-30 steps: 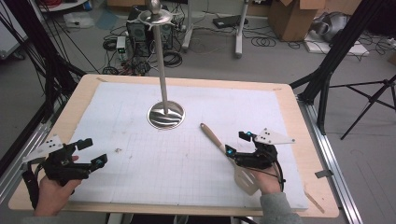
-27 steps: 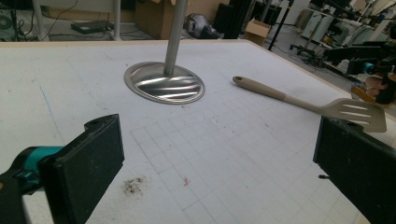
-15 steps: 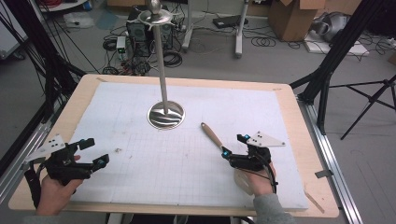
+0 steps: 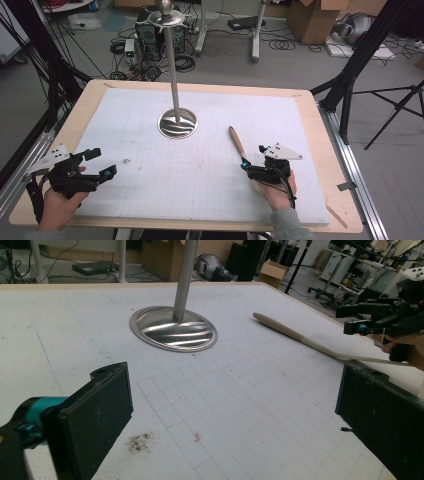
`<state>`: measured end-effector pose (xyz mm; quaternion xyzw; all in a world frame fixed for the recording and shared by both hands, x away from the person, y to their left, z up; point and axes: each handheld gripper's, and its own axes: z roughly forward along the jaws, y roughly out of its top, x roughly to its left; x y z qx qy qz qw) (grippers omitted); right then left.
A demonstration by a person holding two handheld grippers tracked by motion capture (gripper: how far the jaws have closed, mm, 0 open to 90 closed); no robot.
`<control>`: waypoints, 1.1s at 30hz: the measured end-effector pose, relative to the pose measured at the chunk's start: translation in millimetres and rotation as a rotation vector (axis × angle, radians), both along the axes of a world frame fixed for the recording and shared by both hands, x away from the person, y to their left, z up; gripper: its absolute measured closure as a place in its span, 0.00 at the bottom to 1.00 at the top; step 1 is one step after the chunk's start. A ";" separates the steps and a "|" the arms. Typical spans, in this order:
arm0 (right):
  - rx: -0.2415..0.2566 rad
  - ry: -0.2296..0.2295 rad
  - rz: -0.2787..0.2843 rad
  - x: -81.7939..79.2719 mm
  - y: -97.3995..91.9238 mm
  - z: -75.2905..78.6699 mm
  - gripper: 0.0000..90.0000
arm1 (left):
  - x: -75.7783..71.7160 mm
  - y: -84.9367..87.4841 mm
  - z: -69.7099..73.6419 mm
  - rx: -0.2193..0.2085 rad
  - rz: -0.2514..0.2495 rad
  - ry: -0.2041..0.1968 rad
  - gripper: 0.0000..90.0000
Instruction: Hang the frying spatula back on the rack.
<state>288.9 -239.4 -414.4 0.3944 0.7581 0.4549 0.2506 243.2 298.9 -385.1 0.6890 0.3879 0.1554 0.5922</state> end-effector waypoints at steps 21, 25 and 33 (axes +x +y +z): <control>0.081 0.050 -0.123 8.2 14.5 -2.0 0.26 | -2.6 0.4 0.8 0.004 0.004 -0.002 0.02; 0.062 0.043 -0.121 8.5 18.1 -5.5 0.25 | -2.6 0.4 0.7 0.004 0.005 -0.002 0.02; 0.035 0.043 -0.126 8.0 19.6 -17.0 0.25 | -3.1 1.8 1.2 0.001 0.008 -0.004 0.02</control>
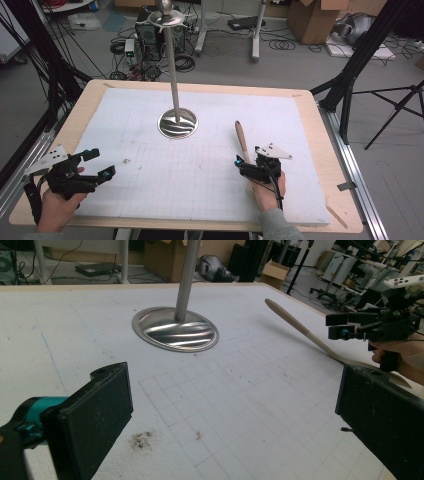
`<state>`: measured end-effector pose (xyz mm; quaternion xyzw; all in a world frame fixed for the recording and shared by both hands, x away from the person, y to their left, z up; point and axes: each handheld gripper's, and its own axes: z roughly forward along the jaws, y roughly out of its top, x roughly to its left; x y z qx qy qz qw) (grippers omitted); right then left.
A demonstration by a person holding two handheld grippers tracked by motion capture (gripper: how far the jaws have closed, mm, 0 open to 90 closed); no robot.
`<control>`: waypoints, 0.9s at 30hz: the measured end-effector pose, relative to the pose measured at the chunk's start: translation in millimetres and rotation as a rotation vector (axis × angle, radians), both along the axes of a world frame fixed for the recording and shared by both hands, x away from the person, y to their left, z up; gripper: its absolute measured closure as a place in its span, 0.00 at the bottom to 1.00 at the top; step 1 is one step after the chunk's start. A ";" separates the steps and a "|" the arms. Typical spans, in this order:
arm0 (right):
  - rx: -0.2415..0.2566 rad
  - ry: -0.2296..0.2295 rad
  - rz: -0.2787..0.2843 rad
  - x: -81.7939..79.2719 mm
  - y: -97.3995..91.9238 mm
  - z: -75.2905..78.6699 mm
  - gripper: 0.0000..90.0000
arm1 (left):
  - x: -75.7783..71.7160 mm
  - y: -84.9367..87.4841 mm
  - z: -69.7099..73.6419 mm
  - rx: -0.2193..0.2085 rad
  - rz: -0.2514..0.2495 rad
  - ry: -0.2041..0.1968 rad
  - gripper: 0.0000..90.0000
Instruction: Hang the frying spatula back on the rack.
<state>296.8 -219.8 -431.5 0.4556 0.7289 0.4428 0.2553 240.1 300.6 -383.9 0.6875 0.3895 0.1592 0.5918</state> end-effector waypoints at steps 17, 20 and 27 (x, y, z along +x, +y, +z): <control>-0.088 0.025 0.020 0.5 6.4 -10.7 0.37 | 0.4 -0.7 -0.8 0.000 -0.002 0.004 0.02; -0.101 0.056 0.012 2.4 8.5 -11.2 0.40 | 0.0 -0.3 -1.1 0.003 -0.002 0.006 0.02; -0.117 0.102 -0.011 7.7 9.0 -12.4 0.47 | -1.4 1.2 -1.2 0.004 0.003 0.008 0.02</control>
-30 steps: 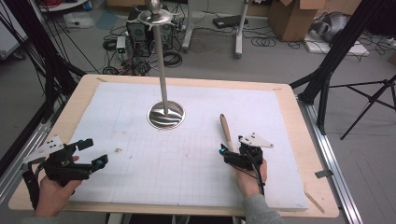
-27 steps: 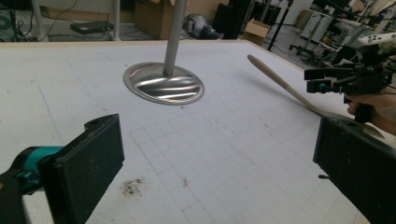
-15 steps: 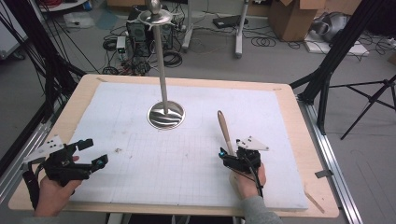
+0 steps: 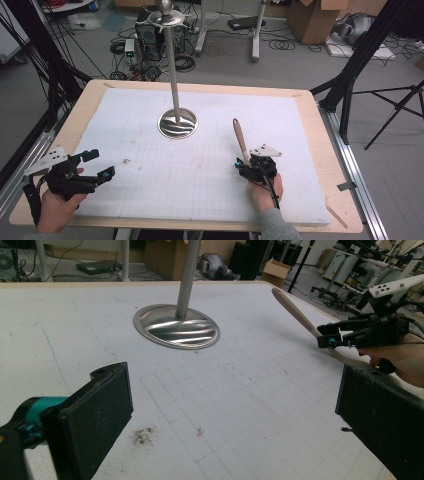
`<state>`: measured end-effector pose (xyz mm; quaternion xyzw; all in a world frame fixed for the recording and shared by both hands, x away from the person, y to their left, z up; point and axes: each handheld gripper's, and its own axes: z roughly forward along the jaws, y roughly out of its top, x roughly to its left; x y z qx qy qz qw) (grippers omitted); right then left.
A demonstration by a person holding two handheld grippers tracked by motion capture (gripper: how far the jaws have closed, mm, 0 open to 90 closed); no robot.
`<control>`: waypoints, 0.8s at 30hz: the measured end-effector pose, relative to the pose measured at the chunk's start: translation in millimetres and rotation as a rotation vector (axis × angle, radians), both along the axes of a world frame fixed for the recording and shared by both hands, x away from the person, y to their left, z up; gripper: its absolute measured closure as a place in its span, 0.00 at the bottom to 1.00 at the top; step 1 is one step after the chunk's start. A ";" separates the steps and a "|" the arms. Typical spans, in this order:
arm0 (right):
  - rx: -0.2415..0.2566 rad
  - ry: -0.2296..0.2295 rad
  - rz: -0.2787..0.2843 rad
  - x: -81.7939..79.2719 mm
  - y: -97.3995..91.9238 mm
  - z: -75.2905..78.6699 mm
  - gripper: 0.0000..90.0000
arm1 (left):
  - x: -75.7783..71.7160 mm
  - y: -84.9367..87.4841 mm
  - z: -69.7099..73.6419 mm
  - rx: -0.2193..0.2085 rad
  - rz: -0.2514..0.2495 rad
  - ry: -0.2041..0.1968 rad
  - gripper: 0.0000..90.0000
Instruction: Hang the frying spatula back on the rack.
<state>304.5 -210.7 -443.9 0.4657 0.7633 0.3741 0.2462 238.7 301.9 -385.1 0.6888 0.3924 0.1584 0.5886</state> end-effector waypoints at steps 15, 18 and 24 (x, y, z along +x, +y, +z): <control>-0.033 0.048 -0.008 4.1 3.3 -1.7 0.72 | -2.5 3.1 -0.2 -0.002 0.012 -0.002 0.02; -0.030 0.051 -0.020 4.7 2.6 -1.7 0.76 | -2.3 3.1 -0.6 -0.001 0.011 -0.001 0.02; -0.031 0.082 -0.029 7.4 2.1 -2.6 0.81 | -2.7 2.9 -0.8 -0.001 0.013 0.002 0.02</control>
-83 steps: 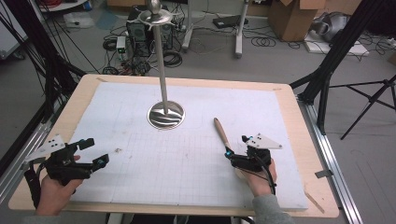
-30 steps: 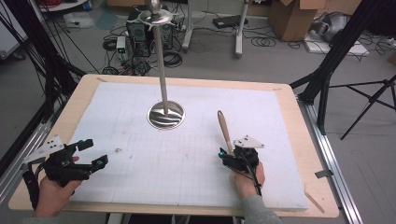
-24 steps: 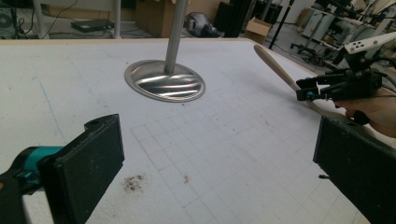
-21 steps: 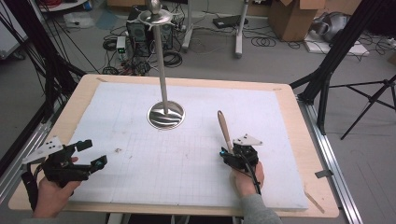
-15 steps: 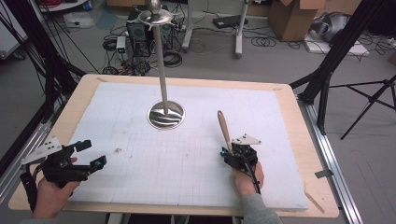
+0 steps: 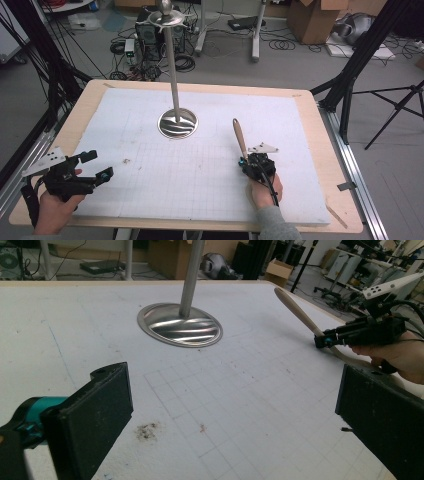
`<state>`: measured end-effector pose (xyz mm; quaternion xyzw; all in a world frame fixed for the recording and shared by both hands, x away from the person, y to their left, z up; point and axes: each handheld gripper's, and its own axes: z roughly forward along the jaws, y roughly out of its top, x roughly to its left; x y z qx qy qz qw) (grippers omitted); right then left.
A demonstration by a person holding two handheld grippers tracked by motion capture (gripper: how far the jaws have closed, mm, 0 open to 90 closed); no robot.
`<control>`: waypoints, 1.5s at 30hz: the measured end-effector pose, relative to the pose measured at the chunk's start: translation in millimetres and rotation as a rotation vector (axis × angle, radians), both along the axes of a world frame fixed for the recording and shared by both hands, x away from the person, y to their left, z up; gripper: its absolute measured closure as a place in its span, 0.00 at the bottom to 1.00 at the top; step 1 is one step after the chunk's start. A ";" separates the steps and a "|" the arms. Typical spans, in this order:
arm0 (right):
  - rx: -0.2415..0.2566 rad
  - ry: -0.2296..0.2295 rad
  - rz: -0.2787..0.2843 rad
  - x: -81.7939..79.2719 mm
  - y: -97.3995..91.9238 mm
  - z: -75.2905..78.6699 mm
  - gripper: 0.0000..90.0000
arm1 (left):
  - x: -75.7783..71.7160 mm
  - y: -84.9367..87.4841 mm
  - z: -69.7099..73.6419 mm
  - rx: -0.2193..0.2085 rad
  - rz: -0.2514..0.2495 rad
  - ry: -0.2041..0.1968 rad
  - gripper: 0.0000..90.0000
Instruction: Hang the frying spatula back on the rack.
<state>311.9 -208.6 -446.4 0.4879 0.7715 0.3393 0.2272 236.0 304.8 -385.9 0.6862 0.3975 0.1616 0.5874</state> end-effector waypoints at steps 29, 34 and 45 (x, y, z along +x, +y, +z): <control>0.066 -0.024 0.088 -4.0 5.7 12.9 0.87 | 0.5 1.0 0.7 0.000 0.005 -0.005 0.02; 0.090 -0.044 0.117 -4.4 4.1 19.7 0.87 | 0.6 -0.5 0.9 0.001 0.003 -0.006 0.02; 0.121 -0.060 0.201 -1.1 -4.7 40.7 0.87 | 1.3 0.4 1.0 -0.002 0.003 -0.006 0.02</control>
